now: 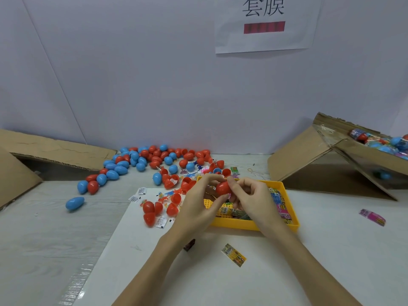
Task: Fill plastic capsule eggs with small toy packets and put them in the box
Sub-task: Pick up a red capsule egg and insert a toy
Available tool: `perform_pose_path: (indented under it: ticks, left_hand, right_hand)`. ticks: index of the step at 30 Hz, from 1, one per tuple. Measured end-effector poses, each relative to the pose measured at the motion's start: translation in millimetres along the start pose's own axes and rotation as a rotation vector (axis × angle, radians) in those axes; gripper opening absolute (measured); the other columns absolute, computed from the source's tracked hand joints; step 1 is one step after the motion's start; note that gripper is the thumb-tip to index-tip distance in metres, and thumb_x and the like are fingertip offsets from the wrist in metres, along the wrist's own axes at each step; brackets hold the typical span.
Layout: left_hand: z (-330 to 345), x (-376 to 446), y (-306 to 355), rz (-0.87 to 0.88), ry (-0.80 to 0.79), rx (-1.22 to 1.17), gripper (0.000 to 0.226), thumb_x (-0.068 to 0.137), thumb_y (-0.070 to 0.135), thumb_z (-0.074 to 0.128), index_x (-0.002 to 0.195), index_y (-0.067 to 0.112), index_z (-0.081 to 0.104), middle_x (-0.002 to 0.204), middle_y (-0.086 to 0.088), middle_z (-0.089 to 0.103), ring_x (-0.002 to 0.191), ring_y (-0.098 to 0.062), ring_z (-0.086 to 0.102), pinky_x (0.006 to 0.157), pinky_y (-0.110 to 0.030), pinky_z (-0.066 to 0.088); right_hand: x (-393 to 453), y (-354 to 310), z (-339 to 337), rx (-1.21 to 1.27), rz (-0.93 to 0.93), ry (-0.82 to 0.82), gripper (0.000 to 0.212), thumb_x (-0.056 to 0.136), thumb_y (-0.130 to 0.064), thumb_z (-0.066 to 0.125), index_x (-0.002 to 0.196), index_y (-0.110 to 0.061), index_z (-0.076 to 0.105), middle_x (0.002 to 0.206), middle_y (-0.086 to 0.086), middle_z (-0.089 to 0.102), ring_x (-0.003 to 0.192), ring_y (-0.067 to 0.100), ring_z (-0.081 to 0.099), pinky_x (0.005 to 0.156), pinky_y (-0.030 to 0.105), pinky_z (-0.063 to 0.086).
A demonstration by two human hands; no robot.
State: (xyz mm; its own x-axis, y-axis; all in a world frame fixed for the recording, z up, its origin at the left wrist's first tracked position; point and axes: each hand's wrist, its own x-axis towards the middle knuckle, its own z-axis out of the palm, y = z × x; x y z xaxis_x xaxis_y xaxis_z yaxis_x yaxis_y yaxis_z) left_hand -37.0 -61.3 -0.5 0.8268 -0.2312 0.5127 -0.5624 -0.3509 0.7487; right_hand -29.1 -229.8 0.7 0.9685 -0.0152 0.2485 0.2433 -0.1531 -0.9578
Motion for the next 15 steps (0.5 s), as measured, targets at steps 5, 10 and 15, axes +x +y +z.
perform_pose_path:
  ticks: [5,10,15]
  left_hand:
    - [0.6,1.6,-3.1,-0.122,0.077,-0.021,0.021,0.104,0.027,0.057,0.12,0.017,0.065,0.093,0.008,0.071,0.084,-0.01,0.07,0.073,-0.027,0.058]
    - [0.0,5.3,-6.6,-0.258,0.08,-0.029,0.018,0.105,0.03,0.054,0.111,0.018,0.067,0.083,0.006,0.071,0.073,-0.009,0.069,0.067,-0.024,0.058]
    - [-1.4,6.8,-7.4,-0.322,0.09,-0.044,0.018,0.105,0.031,0.053,0.109,0.02,0.066,0.087,0.005,0.072,0.074,-0.005,0.069,0.064,-0.018,0.055]
  right_hand:
    - [0.2,-0.8,-0.2,0.031,-0.04,-0.007,0.04,0.104,-0.043,0.053,0.09,-0.009,0.07,0.071,0.007,0.071,0.058,0.016,0.063,0.053,0.017,0.048]
    - [0.4,0.5,-1.6,0.028,-0.101,0.017,0.031,0.107,-0.032,0.054,0.092,-0.01,0.071,0.072,0.008,0.071,0.058,0.021,0.063,0.052,0.021,0.048]
    - [1.4,1.1,-4.4,0.148,-0.074,0.043,0.027,0.109,-0.02,0.05,0.1,-0.004,0.07,0.072,0.011,0.07,0.059,0.021,0.062,0.049,0.026,0.047]
